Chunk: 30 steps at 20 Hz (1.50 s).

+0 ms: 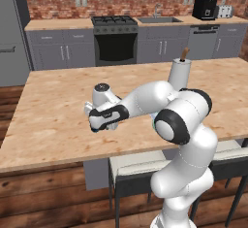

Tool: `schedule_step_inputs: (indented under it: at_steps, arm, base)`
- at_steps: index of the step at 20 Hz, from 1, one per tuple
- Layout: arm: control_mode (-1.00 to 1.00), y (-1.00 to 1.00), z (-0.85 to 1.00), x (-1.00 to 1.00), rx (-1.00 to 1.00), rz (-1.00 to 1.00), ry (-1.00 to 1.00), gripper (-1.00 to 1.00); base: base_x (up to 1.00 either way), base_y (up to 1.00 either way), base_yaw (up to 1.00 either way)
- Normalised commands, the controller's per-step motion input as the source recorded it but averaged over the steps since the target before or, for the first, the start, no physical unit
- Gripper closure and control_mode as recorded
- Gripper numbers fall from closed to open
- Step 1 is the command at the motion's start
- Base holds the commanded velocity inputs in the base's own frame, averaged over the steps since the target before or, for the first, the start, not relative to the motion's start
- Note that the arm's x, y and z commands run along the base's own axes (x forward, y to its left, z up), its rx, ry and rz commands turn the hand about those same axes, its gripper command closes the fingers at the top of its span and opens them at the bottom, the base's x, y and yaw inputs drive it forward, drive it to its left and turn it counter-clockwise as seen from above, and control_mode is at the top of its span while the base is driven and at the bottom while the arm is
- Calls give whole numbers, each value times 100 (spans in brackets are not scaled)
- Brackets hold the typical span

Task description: Stack the yogurt containers by placing the smaller containers on top of the larger containers.

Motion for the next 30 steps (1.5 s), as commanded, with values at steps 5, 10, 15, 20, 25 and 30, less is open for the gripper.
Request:
schedule_step_inputs:
  at_steps: [5, 10, 15, 20, 25, 30]
  arm:
    - [-100, 2, -14, 1, 3, 0, 0, -100]
    - [-100, 0, -2, 0, 0, 0, -1, -100]
    - [-100, 0, 0, 0, 0, 0, 0, -100]
    - [-100, 0, 0, 6, 0, 0, 0, -100]
    - [-100, 2, 0, 10, 0, 0, 0, -100]
    - [-100, 4, -2, 9, 0, 0, 0, -100]
  base:
    - [0, 0, 0]
    - [0, 0, 0]
    - [0, 0, 0]
    - [0, 0, 0]
    - [0, 0, 0]
    - [0, 0, 0]
